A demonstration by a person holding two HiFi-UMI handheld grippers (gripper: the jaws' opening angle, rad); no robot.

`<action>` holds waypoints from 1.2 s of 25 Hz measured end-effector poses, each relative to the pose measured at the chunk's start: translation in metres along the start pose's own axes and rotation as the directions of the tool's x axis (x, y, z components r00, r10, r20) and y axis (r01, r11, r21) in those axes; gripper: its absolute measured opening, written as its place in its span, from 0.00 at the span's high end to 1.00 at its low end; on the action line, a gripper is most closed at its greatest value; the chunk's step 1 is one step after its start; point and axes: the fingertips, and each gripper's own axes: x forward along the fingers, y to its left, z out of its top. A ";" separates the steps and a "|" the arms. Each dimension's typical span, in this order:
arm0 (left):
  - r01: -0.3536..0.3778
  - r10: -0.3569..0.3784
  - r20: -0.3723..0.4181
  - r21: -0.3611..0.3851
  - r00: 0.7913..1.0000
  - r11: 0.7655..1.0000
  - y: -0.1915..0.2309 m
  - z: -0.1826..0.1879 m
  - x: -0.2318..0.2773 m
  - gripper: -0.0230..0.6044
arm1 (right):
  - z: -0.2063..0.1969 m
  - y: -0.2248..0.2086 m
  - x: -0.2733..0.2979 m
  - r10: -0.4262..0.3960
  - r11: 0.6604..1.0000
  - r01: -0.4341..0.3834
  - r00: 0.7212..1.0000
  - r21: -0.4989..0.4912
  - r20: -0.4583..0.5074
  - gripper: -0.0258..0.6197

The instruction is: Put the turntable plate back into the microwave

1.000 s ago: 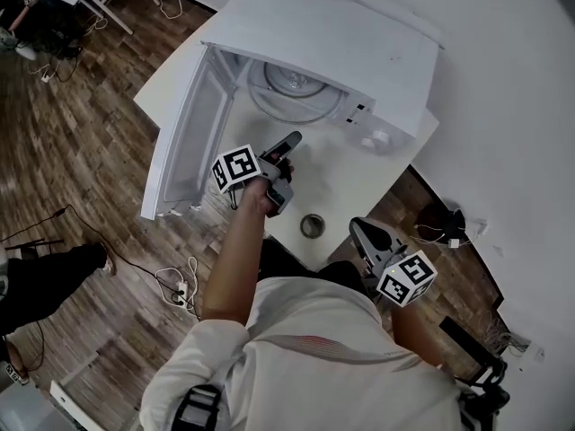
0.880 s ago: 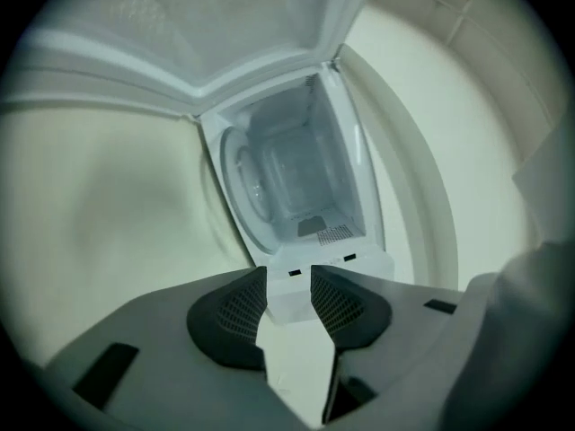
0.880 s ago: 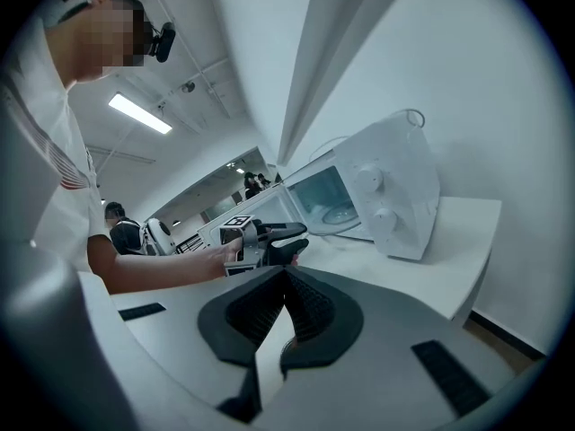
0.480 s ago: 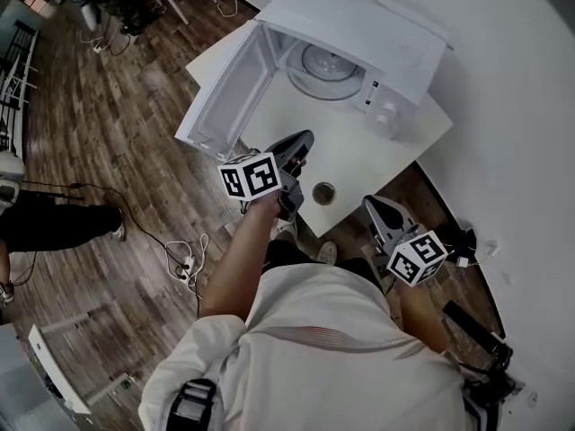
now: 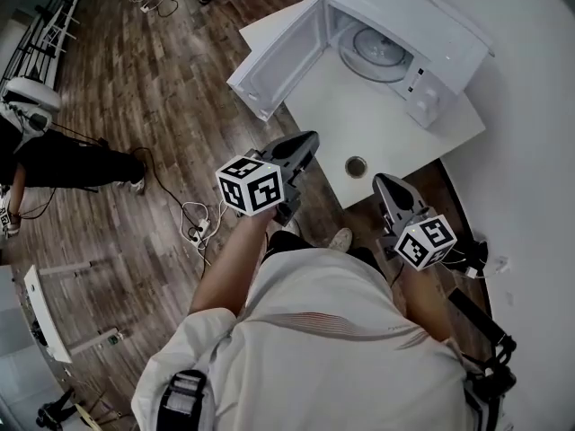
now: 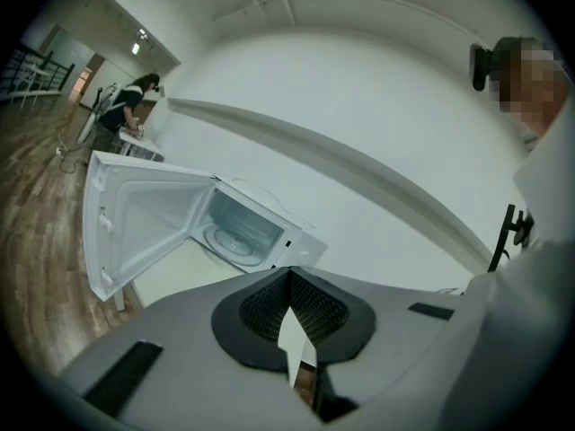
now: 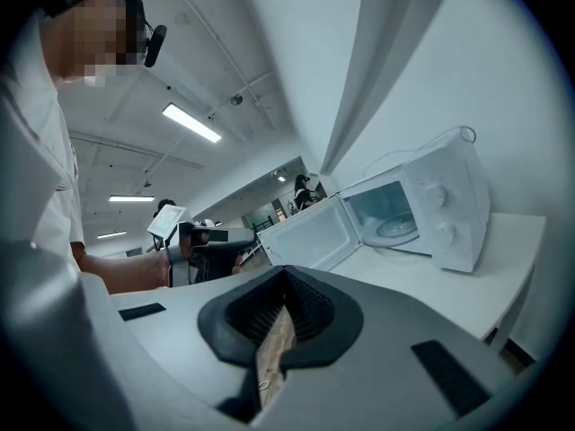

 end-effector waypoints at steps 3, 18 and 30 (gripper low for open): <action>-0.017 0.017 0.002 0.033 1.000 0.999 0.005 -0.002 -0.026 0.95 | 0.001 0.012 0.010 0.003 1.000 -0.003 1.000 -0.013 0.002 0.96; 0.068 -0.074 0.016 0.239 0.997 0.969 0.026 0.003 -0.138 0.95 | 0.023 0.093 0.029 -0.281 0.952 0.293 0.952 -0.088 0.123 0.96; 0.120 -0.164 0.074 0.407 0.984 0.905 -0.013 0.013 -0.168 0.95 | 0.022 0.142 -0.020 -0.412 0.892 0.438 0.889 -0.110 0.199 0.96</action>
